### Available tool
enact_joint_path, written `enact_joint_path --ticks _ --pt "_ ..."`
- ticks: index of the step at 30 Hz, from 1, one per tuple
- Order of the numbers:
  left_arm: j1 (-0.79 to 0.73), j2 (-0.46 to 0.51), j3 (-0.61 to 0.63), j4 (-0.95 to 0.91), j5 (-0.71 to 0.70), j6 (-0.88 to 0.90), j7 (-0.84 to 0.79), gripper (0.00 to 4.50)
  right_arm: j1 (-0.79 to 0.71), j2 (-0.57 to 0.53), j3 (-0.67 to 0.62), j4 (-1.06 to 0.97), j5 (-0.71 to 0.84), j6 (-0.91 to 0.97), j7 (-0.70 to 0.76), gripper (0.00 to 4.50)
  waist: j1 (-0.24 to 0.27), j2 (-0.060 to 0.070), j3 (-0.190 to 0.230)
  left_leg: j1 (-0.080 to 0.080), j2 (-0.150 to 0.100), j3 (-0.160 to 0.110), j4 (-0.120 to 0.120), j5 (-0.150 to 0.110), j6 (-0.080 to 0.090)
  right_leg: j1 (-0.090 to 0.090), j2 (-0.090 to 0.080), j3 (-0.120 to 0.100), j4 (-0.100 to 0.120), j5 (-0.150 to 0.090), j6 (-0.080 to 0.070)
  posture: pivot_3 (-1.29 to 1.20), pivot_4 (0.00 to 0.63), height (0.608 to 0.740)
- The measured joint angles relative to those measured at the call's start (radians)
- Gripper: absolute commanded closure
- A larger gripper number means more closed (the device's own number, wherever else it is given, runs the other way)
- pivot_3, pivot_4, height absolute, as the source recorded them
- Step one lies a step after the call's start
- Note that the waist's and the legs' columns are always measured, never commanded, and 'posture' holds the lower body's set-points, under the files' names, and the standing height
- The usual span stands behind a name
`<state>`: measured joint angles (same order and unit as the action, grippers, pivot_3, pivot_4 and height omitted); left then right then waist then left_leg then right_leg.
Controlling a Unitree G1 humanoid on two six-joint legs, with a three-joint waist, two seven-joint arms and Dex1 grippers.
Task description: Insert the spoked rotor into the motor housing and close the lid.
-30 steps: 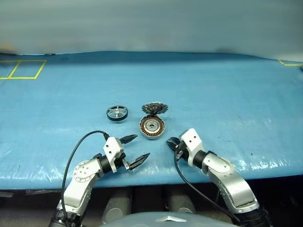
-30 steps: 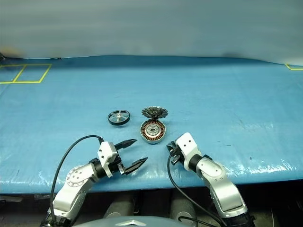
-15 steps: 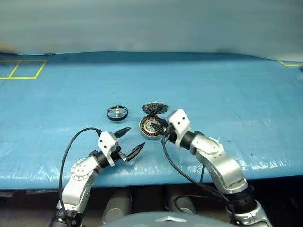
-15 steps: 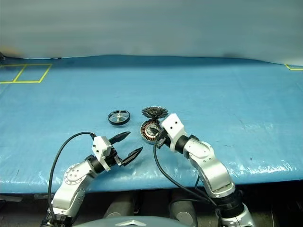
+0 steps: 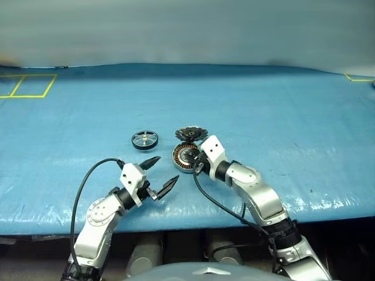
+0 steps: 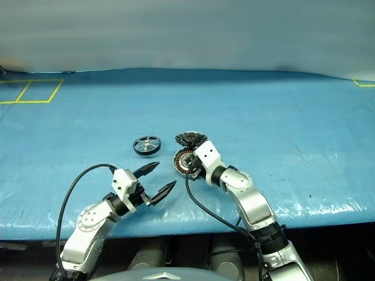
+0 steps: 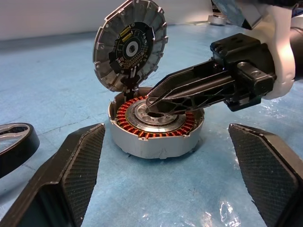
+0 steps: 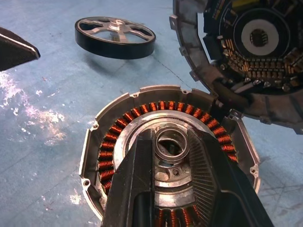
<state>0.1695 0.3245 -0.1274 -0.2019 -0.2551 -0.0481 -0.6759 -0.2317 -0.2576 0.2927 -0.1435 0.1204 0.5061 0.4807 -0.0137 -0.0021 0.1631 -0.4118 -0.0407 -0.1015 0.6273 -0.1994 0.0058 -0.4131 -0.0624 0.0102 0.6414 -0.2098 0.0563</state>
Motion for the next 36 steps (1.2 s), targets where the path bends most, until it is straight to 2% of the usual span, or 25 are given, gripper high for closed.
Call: enact_joint_path --ticks 36 --pt "-0.014 -0.002 -0.02 -0.03 0.018 0.045 0.021 0.0 -0.011 0.002 0.007 0.012 -0.033 -0.011 0.014 3.84 -0.001 0.0 0.0 0.001 0.0 0.0 0.0 0.0 0.0 0.001 0.0 0.0 0.001 0.0 0.0 0.0 0.15 0.74"
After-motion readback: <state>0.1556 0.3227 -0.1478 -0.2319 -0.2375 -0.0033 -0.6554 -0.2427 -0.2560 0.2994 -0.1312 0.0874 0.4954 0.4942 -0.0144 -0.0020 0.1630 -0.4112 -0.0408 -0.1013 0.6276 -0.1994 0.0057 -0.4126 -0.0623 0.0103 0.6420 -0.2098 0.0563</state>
